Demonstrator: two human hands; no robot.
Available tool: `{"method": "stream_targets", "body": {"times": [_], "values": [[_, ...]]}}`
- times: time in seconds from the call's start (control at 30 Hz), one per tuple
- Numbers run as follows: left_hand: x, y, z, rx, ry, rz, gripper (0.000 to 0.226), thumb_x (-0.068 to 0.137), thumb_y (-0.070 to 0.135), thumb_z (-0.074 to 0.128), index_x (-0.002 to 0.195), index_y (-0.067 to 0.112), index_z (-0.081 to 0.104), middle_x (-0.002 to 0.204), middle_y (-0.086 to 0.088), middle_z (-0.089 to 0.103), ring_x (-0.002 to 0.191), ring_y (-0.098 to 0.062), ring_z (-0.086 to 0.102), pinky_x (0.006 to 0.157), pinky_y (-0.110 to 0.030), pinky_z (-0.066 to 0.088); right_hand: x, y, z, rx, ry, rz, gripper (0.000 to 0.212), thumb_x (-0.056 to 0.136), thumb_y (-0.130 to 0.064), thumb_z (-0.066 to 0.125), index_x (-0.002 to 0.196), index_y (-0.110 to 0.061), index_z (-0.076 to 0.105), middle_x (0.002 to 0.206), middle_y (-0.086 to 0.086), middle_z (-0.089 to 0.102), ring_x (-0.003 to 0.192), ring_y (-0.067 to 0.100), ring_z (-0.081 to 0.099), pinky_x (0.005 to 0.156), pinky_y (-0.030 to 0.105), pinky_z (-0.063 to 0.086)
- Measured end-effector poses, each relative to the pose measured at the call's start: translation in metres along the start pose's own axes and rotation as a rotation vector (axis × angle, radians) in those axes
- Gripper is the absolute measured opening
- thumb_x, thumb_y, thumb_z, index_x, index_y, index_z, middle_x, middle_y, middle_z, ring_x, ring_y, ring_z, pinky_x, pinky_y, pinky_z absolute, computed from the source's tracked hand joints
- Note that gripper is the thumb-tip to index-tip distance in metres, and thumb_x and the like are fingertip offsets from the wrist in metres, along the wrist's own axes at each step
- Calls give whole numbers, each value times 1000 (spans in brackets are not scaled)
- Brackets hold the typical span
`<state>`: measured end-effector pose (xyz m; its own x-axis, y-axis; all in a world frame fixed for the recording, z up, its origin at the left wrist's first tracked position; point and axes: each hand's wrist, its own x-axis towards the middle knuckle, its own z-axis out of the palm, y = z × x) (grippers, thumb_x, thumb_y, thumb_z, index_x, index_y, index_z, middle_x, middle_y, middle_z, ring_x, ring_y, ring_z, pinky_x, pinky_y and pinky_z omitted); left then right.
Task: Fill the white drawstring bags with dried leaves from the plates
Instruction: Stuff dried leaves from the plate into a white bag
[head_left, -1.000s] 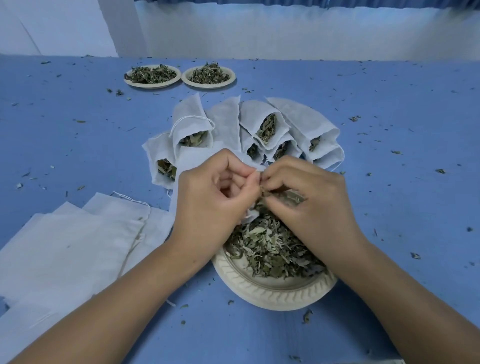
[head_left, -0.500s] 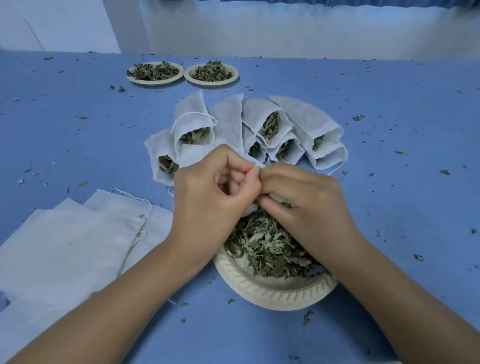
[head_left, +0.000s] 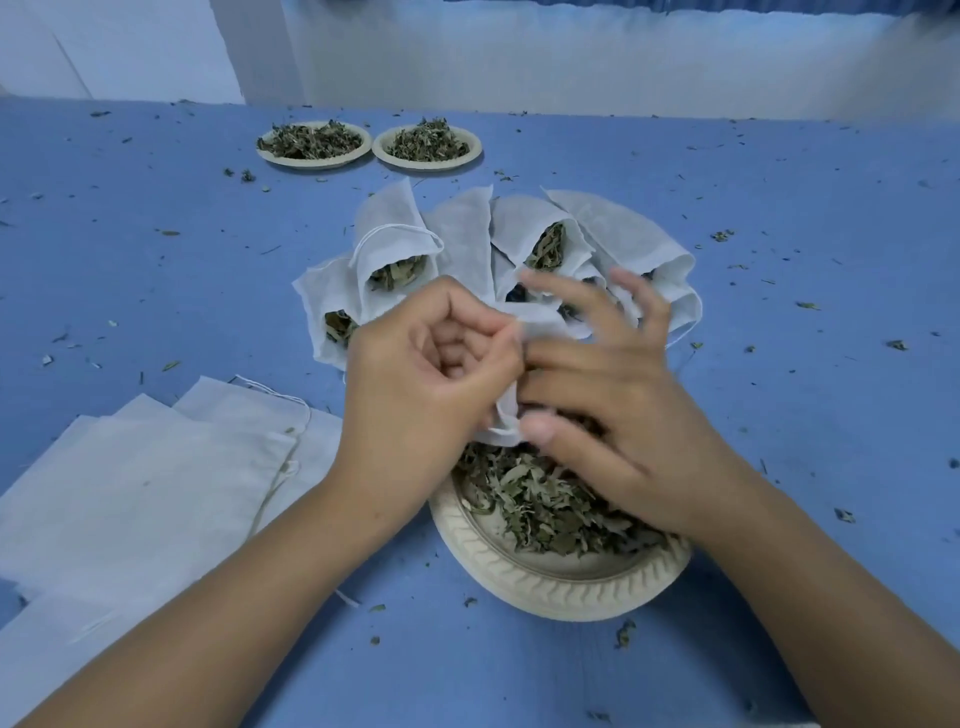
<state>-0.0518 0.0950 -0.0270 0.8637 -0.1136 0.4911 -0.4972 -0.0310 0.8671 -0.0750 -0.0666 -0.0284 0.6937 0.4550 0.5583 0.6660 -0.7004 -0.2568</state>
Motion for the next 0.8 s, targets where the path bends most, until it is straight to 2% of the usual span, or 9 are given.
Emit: {"method": "stream_targets", "body": {"times": [0.07, 0.13, 0.23, 0.3, 0.37, 0.43, 0.53, 0.63, 0.8], "values": [[4, -2, -4, -5, 75, -51, 18, 87, 3, 68, 75, 15, 62, 52, 7, 59, 38, -2, 51, 41, -12, 40, -3, 5, -11, 10, 193, -1, 57, 101, -45, 27, 84, -21, 76, 103, -18, 67, 128, 24, 47, 107, 52, 16], [6, -1, -5, -16, 104, -77, 17, 88, 4, 67, 75, 13, 62, 50, 7, 58, 35, -2, 49, 38, -12, 39, -3, 5, -16, -15, 239, -7, 59, 101, -43, 24, 84, -22, 76, 98, -15, 69, 125, 23, 49, 105, 49, 17], [3, 2, -1, -51, 6, -79, 20, 87, 0, 67, 73, 13, 62, 50, 7, 59, 38, 1, 50, 39, -12, 40, 3, -4, -3, -25, -26, -68, 37, 100, -48, 23, 90, -40, 57, 90, -37, 50, 136, 23, 38, 109, 54, 14], [2, 2, 0, -46, -33, -84, 20, 86, -1, 67, 73, 13, 62, 51, 6, 60, 39, 1, 50, 39, -12, 41, 4, -3, 0, 66, -112, -49, 22, 97, -45, 31, 90, -45, 52, 90, -40, 44, 138, 23, 35, 108, 58, 17], [4, 0, -2, -43, 20, -112, 17, 87, -1, 67, 75, 11, 63, 51, 5, 60, 37, -1, 51, 39, -13, 41, 3, 3, -11, 254, 19, 63, 20, 93, -38, 41, 93, -36, 61, 102, -30, 58, 129, 19, 43, 104, 54, 27], [9, -2, -8, -52, 132, -158, 18, 88, 2, 66, 73, 11, 62, 48, 7, 57, 34, -2, 49, 36, -13, 38, 1, 12, -26, 385, 160, 102, 19, 89, -32, 55, 86, -18, 68, 97, -8, 68, 104, 19, 54, 93, 40, 38], [13, -3, -10, -36, 212, -171, 19, 89, 4, 65, 72, 12, 61, 46, 10, 54, 33, -3, 46, 37, -13, 37, 1, 13, -33, 410, -114, 69, 27, 73, -37, 78, 87, -15, 70, 96, -3, 66, 94, 15, 56, 84, 20, 37], [12, -3, -9, -27, 202, -180, 21, 89, 6, 66, 71, 14, 60, 45, 9, 53, 33, -3, 46, 36, -13, 36, -2, 8, -15, 356, -478, 46, 36, 70, -30, 85, 103, -19, 74, 109, -7, 63, 107, 9, 53, 95, 23, 39], [10, -3, -9, -23, 165, -191, 20, 89, 6, 66, 71, 14, 60, 45, 8, 52, 33, -4, 47, 35, -13, 36, -1, 14, -16, 382, -380, 74, 30, 66, 9, 72, 88, -11, 77, 97, -2, 71, 93, 0, 62, 84, 7, 40]]}}
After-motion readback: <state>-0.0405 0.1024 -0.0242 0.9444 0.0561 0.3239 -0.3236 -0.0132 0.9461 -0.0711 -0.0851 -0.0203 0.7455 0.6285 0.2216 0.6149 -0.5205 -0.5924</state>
